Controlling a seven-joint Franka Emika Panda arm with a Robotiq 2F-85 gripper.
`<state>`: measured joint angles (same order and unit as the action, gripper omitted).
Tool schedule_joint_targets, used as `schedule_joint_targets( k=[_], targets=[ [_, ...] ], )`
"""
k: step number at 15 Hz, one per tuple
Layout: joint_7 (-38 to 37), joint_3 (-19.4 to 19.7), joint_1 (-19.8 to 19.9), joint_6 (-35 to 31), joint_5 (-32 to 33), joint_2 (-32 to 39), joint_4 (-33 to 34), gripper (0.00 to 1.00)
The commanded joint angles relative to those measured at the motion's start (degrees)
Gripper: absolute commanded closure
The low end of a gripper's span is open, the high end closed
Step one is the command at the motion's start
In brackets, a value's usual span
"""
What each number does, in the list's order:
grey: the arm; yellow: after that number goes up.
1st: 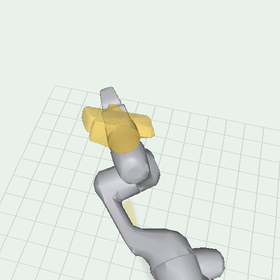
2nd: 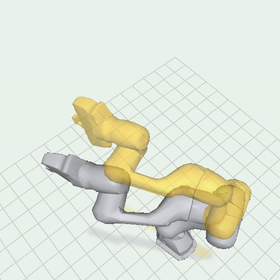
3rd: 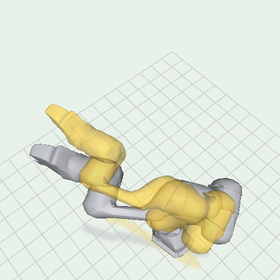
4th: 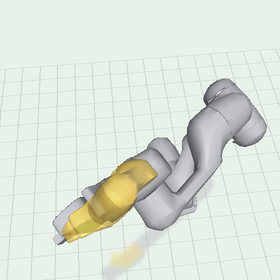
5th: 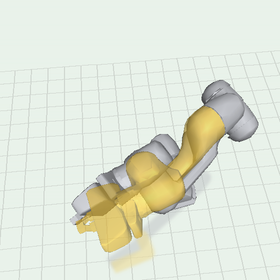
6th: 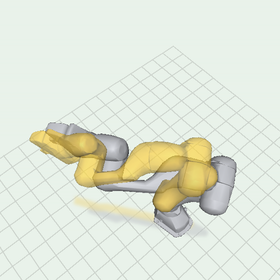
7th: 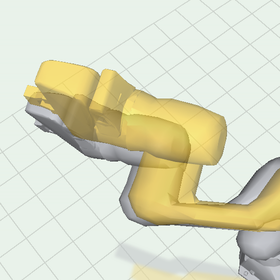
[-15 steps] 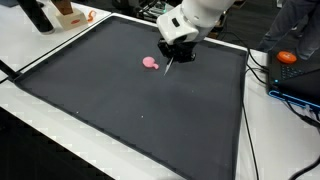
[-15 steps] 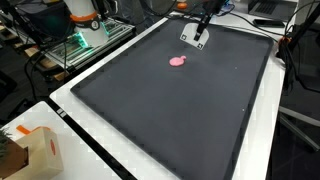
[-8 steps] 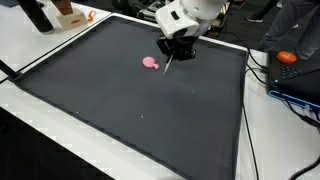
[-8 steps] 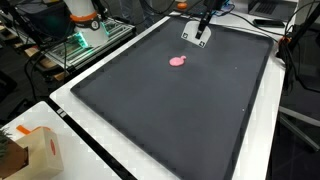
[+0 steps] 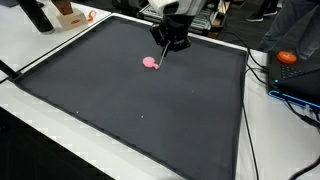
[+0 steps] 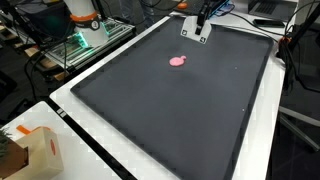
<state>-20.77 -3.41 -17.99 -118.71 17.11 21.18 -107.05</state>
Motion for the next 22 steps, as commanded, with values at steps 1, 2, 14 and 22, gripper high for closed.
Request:
schedule_joint_targets(
  k=[1,2,14,22],
  targets=[
    [1.38,-0.75,2.69,-4.77,-1.06,-7.5,-8.96,0.99],
    [1.94,-0.86,3.44,-6.26,-1.57,-9.32,-10.99,0.99],
    [6.93,-1.56,8.81,-12.18,-9.05,-29.39,-27.42,0.99],
    [5.79,-2.38,9.47,-11.04,-7.76,-25.22,-23.38,0.96]
  ],
)
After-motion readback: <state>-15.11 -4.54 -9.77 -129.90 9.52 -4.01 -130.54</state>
